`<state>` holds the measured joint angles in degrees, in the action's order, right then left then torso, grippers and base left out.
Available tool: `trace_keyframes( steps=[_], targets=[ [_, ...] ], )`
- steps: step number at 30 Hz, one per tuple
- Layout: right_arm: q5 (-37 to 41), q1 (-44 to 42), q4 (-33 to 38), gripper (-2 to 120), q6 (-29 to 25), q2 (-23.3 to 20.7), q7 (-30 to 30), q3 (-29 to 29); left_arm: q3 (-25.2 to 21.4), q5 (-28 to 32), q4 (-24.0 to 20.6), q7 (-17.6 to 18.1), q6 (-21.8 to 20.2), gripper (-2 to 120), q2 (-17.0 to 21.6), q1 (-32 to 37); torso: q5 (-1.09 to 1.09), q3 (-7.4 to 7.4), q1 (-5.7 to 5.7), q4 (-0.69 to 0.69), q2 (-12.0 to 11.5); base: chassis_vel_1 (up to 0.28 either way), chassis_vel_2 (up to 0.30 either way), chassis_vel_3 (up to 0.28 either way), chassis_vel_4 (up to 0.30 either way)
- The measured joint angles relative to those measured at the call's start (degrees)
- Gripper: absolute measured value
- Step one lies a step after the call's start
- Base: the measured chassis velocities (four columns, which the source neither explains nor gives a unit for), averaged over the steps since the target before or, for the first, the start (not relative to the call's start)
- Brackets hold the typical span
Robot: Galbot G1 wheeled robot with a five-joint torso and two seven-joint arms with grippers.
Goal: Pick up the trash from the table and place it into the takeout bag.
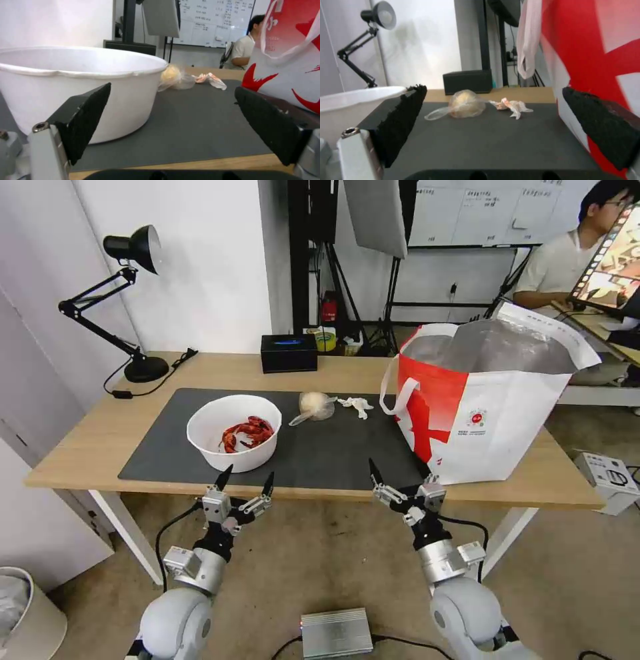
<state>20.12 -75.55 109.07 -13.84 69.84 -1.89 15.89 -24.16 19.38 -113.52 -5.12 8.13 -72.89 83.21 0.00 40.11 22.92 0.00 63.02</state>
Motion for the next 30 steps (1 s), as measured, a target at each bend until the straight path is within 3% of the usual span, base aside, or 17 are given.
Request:
trace_keyframes(
  steps=[15, 30],
  targets=[
    [1.99, 12.61, -8.63, 100, 2.85, -1.59, -4.40, -7.38, -1.98, 0.34, -0.44, -0.90, 0.44, 100, 0.02, 0.20, 0.00, 0.01, 0.00, 0.00, -0.01, 0.000, 0.000, 0.000, 0.000],
    [6.00, 26.49, -21.70, 100, 3.53, -1.30, -7.64, -16.69, -2.69, 0.38, -1.20, -1.35, 0.50, 100, -0.45, 0.23, -0.01, 0.00, 0.00, 0.00, 0.00, 0.000, 0.000, 0.000, 0.000]
  ],
)
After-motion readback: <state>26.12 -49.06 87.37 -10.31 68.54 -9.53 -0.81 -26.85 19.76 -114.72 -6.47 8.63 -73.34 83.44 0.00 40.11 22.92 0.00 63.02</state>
